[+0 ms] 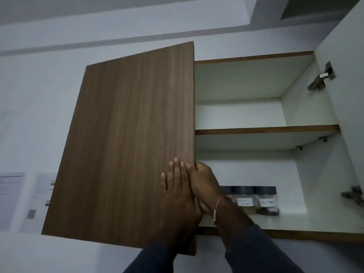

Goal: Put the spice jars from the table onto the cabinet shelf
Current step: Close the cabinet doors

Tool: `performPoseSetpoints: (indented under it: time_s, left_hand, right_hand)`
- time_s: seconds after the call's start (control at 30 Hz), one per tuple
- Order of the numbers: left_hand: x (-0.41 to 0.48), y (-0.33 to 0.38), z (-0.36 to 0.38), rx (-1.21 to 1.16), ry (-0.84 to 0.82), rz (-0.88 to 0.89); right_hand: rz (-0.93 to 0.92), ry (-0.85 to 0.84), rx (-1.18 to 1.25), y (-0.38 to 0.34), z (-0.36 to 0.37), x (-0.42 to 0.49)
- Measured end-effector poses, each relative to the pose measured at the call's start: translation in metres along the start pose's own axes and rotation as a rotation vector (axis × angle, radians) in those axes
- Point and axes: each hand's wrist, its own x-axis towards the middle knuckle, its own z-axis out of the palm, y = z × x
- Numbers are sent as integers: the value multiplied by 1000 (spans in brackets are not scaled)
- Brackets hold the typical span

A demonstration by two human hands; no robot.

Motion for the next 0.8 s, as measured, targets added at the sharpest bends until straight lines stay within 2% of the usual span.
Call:
performPoseSetpoints:
  time_s: [0.17, 0.5, 0.57, 0.7, 0.8]
  left_hand:
    - [8, -16, 28, 42, -61, 126]
    - [16, -19, 39, -6, -149, 143]
    - [18, -19, 27, 3, -201, 153]
    - [27, -22, -6, 7, -471, 175]
    - [21, -7, -26, -220, -402, 192]
  right_hand:
    - [37, -13, 68, 26, -4, 29]
    - [20, 55, -14, 46, 1, 49]
    - [10, 65, -160, 42, -2, 46]
    - [34, 83, -619, 31, -22, 20]
    - [-41, 163, -979, 12, -57, -23]
